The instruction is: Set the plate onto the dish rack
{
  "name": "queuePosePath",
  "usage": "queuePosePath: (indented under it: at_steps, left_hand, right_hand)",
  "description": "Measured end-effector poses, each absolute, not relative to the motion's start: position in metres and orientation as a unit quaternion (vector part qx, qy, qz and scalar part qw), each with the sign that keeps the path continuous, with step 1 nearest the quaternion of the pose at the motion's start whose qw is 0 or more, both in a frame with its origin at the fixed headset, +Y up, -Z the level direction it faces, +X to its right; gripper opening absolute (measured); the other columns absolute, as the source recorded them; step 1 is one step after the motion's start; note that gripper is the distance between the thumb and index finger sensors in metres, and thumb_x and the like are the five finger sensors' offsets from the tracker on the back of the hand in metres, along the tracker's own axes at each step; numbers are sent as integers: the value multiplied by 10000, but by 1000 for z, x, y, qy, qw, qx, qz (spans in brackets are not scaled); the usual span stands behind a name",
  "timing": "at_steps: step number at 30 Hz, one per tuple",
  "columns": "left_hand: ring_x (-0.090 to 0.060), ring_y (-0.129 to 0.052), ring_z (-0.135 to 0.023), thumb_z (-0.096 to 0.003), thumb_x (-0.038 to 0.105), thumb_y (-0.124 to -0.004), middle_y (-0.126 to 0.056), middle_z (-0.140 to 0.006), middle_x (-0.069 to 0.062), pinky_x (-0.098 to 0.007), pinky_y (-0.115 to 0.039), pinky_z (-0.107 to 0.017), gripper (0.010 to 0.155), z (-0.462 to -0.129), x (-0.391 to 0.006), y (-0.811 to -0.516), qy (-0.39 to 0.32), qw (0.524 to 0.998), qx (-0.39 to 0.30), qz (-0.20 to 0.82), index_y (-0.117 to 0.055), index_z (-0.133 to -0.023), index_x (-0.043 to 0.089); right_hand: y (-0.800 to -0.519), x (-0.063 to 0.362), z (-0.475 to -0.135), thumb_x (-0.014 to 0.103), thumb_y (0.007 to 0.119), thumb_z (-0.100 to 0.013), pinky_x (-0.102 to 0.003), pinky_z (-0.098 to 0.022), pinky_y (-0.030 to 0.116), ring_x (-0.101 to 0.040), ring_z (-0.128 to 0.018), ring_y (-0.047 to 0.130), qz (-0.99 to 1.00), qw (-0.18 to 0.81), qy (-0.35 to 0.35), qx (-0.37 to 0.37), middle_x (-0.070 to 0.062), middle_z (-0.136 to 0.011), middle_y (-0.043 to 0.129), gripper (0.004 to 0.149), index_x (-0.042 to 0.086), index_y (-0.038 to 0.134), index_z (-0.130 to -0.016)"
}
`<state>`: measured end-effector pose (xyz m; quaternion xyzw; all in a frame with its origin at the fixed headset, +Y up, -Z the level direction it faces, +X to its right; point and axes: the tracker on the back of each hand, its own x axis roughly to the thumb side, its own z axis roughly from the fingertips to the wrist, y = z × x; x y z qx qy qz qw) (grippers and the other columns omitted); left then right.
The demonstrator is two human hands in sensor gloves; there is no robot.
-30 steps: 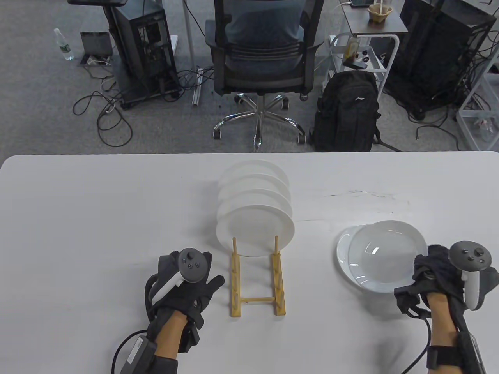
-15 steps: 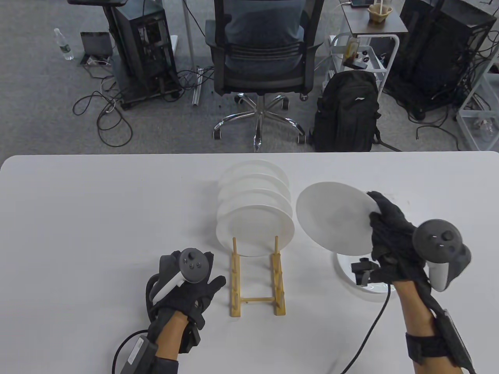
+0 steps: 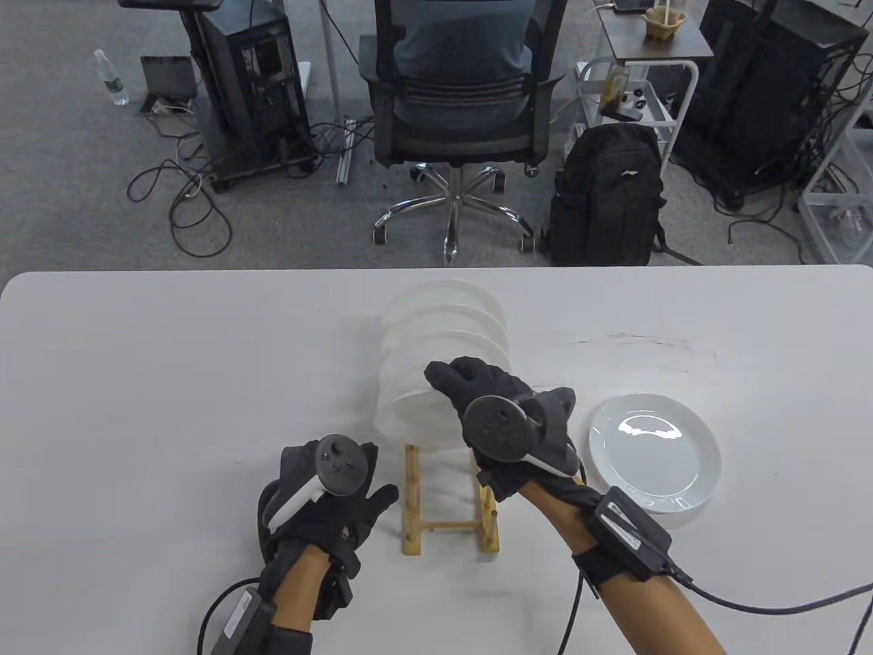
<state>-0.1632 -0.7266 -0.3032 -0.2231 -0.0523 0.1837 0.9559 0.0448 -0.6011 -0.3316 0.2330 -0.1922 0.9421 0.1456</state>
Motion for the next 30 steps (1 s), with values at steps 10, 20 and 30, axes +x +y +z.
queuePosePath:
  at_steps: [10, 20, 30]
  left_hand:
    - [-603, -17, -1025, -542, 554, -613, -154, -1210, -180, -764, -151, -678, 793, -303, -163, -727, -52, 954, -230, 184, -313, -1178, 187]
    - [-607, -19, -1023, -541, 559, -611, -151, -1208, -188, -767, -149, -674, 805, -303, -168, -725, -42, 955, -227, 186, -291, -1177, 184]
    - [-608, -18, -1023, -542, 558, -609, -151, -1207, -194, -767, -151, -674, 802, -302, -169, -725, -37, 955, -230, 183, -300, -1178, 180]
  right_hand:
    - [-633, 42, -354, 155, 754, -463, -572, -562, 781, -397, -752, 919, 958, 147, -108, 220, -51, -902, 811, 461, 208, 781, -920]
    - [-604, 128, -333, 378, 749, -474, -647, -670, 603, -505, -946, 654, 954, 208, -139, 163, -164, -1097, 510, 651, 152, 561, -1055]
    - [-669, 317, -305, 426, 786, -467, -715, -712, 447, -530, -1006, 526, 951, 276, -99, -100, -154, -1127, 445, 702, 137, 551, -1062]
